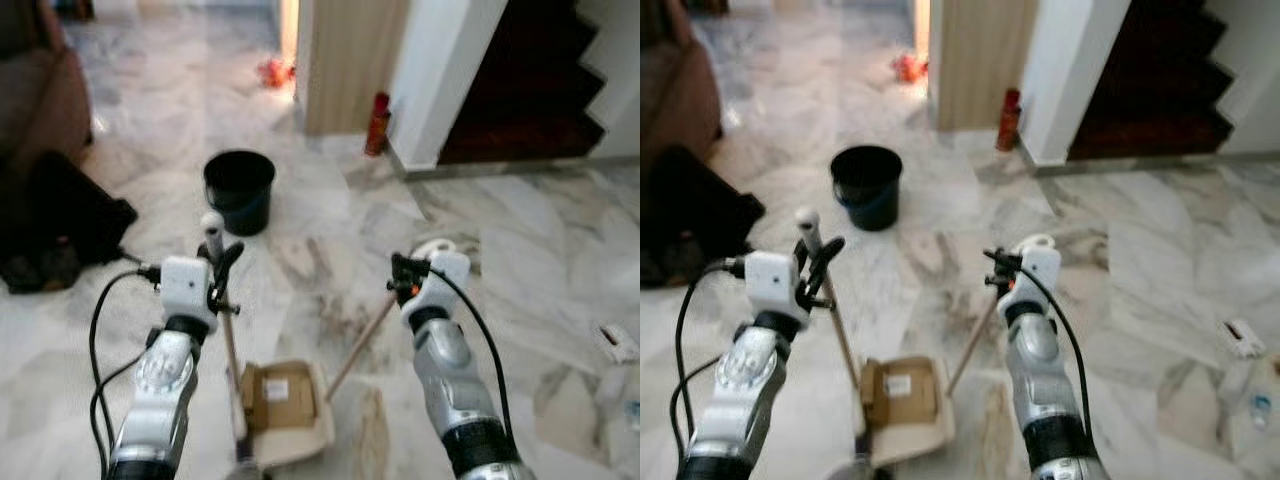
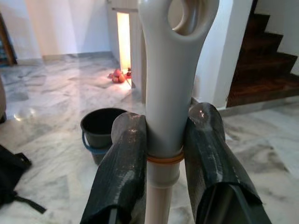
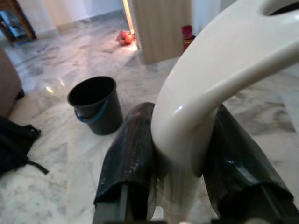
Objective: Sweep floor
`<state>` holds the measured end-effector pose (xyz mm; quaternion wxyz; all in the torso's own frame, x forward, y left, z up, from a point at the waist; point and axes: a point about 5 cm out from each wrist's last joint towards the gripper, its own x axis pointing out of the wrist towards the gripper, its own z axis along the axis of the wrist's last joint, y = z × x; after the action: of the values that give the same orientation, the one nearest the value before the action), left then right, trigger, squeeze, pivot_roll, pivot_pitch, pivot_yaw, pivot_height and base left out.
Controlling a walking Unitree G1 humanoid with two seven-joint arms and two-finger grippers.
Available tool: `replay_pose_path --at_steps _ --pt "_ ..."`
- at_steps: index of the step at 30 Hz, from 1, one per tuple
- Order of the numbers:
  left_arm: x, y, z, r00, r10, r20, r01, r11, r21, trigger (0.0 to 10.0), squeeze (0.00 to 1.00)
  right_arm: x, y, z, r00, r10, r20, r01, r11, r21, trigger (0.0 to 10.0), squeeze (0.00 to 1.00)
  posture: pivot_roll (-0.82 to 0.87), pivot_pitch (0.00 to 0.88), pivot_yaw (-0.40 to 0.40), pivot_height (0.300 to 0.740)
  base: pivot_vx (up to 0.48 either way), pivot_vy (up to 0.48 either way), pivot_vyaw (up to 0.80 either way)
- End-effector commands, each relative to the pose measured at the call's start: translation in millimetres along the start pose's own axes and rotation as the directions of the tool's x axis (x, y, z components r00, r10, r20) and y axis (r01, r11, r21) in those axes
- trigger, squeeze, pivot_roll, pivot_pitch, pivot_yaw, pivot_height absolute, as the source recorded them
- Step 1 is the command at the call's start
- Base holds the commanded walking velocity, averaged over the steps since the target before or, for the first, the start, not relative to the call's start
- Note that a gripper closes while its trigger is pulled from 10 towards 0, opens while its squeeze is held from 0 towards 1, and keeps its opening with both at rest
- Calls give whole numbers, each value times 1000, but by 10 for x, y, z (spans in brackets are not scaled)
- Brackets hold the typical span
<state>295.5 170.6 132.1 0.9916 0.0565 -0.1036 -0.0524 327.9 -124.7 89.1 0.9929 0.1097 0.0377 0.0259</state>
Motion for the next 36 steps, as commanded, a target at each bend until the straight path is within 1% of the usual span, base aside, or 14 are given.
replay_pose_path --at_steps 1,5,11,15,19,26,34,36 --pt "45 -22 89 999 0 41 0 1000 -3 10000 0 32 39 102 999 19 42 -19 1000 22 10000 0 113 98 -108 740 334 0 0" --pt "43 -18 88 999 4 41 -4 1000 1 10000 0 30 61 97 999 32 39 -33 999 12 10000 0 114 96 -109 740 339 0 0" --pt "41 -18 86 999 8 41 -8 1000 1 10000 0 30 74 103 998 42 42 -42 999 4 10000 0 113 95 -110 740 344 0 593" --pt "41 -17 85 999 10 42 -10 1000 3 10000 0 32 76 101 998 43 39 -43 999 13 10000 0 114 92 -110 740 342 0 0" --pt "43 -17 85 999 9 42 -9 1000 3 10000 0 33 80 104 998 50 40 -50 999 1 10000 0 114 90 -110 740 345 0 0" --pt "41 -25 85 999 9 42 -9 1000 4 10000 0 25 94 101 997 61 42 -61 998 -1 10000 0 113 92 -110 740 347 0 707" --pt "41 -24 75 999 11 40 -11 1000 2 10000 0 23 97 91 997 65 37 -65 998 -6 10000 0 114 93 -111 740 346 0 0" --pt "41 -24 75 999 11 39 -11 1000 2 10000 0 24 97 94 997 66 39 -66 998 -8 10000 0 114 93 -111 740 345 0 563"
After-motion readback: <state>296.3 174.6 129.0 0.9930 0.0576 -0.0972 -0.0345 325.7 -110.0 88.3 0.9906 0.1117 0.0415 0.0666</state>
